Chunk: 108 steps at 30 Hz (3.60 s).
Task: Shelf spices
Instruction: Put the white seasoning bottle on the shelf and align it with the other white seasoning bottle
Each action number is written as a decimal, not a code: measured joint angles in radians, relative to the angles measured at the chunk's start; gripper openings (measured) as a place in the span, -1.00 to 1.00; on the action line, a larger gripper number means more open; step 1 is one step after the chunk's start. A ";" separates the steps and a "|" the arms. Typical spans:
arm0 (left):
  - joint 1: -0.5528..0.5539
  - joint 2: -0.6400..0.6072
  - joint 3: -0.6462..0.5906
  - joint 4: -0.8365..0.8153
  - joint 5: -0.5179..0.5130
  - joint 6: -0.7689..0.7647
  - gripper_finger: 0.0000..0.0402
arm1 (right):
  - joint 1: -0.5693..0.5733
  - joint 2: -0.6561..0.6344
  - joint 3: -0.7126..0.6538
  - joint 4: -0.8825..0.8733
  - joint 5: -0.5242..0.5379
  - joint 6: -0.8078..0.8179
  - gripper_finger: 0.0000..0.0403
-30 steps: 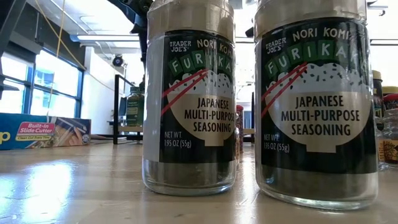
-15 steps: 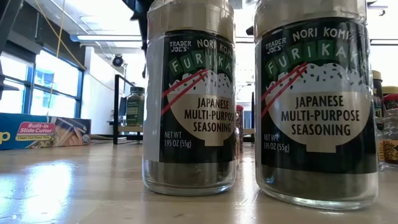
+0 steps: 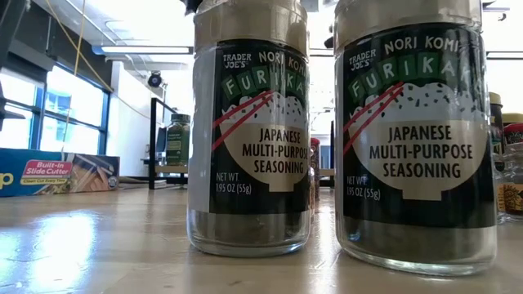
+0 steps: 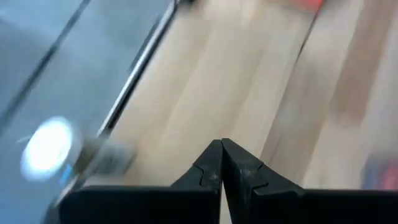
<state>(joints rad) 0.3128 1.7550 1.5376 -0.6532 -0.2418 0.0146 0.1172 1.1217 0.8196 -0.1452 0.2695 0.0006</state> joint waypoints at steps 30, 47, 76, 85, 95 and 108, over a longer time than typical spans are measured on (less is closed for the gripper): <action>-0.876 -0.032 -0.004 -0.509 -0.745 -1.080 -1.00 | 0.093 0.495 0.001 0.542 -0.393 -0.062 0.30; -0.926 -0.034 -0.003 -0.654 -0.837 -1.271 -0.78 | 0.096 0.739 0.252 0.353 -0.513 -0.166 0.30; -0.988 -0.036 -0.003 -0.777 -0.762 -1.425 -0.62 | 0.025 0.498 0.233 0.327 -0.432 -0.085 -0.05; -1.044 -0.037 -0.003 -0.907 -0.811 -1.592 -0.62 | -0.260 0.327 0.364 0.066 -0.314 -0.165 -0.05; -1.047 -0.037 -0.003 -0.913 -0.823 -1.581 -0.62 | -0.550 0.558 0.386 0.176 -0.497 -0.132 -0.05; -1.047 -0.037 -0.003 -0.913 -0.823 -1.574 -0.62 | -0.587 0.862 0.599 0.168 -0.521 -0.225 -0.05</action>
<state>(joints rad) -0.7341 1.7176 1.5349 -1.5664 -1.0649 -1.5589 -0.4699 1.9834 1.4185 0.0232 -0.2518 -0.2245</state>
